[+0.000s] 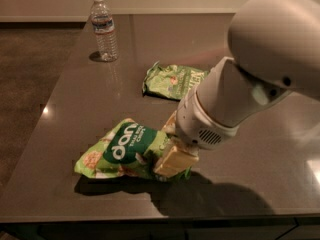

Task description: Move green rice chip bag near green jalapeno chip bag

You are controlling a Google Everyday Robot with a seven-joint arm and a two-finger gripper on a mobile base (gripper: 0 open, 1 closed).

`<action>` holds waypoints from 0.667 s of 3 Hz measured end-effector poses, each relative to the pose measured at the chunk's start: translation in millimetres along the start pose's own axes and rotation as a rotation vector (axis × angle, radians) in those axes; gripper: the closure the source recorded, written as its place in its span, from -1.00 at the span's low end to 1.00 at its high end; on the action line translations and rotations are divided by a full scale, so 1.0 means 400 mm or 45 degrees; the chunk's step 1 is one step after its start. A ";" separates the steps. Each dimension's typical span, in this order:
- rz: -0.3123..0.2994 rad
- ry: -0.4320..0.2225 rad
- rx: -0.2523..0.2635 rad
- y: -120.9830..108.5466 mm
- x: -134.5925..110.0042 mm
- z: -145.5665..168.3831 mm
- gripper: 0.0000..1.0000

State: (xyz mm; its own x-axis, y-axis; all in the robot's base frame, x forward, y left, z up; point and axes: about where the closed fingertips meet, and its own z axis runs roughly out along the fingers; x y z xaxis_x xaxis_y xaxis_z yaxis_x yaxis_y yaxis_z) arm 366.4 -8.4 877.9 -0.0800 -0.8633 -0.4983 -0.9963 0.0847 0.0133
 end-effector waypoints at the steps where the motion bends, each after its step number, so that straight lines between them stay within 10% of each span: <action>1: 0.089 -0.036 0.084 -0.105 0.010 -0.070 1.00; 2: 0.197 -0.064 0.190 -0.212 0.041 -0.128 1.00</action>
Offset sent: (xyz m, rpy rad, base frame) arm 0.1356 -0.0841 0.0480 0.0676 -0.0882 -0.3621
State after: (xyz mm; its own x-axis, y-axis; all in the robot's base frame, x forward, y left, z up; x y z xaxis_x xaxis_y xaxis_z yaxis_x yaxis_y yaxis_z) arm 447.9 -55.2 913.2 -0.2262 -0.8086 -0.5431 -0.9564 0.2902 -0.0338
